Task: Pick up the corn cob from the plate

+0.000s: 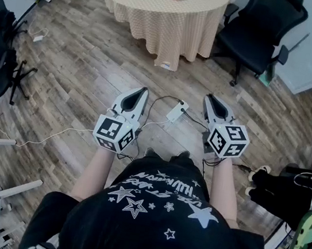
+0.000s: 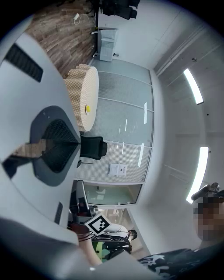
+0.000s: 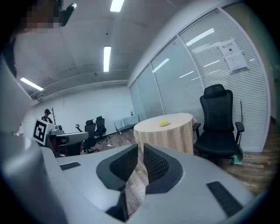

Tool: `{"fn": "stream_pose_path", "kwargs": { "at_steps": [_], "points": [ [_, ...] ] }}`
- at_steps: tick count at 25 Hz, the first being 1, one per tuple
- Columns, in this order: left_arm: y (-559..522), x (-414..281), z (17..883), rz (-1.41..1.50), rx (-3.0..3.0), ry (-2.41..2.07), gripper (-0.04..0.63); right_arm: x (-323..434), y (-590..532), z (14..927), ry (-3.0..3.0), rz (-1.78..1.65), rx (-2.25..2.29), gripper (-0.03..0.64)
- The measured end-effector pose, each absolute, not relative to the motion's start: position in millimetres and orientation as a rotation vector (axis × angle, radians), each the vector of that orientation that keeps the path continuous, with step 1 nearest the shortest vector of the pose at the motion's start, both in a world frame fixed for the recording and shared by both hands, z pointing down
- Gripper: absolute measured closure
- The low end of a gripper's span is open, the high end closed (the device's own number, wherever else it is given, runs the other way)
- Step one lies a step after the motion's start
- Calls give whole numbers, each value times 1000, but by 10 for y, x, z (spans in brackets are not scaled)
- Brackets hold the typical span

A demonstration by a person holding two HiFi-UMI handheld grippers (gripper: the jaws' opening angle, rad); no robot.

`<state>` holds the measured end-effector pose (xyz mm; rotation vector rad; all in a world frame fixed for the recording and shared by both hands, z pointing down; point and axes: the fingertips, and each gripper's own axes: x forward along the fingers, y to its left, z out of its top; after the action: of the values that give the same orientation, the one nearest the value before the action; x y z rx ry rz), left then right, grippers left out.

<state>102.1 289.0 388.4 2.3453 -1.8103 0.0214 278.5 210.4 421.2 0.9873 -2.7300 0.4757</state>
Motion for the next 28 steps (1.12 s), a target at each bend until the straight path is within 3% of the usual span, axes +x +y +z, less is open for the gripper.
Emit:
{"fn": "stream_pose_path", "kwargs": {
  "at_steps": [28],
  "points": [
    [3194,364,4177,-66,2209,-1806,588,2412,2276,4377,-2677,553,1058,565]
  ]
}}
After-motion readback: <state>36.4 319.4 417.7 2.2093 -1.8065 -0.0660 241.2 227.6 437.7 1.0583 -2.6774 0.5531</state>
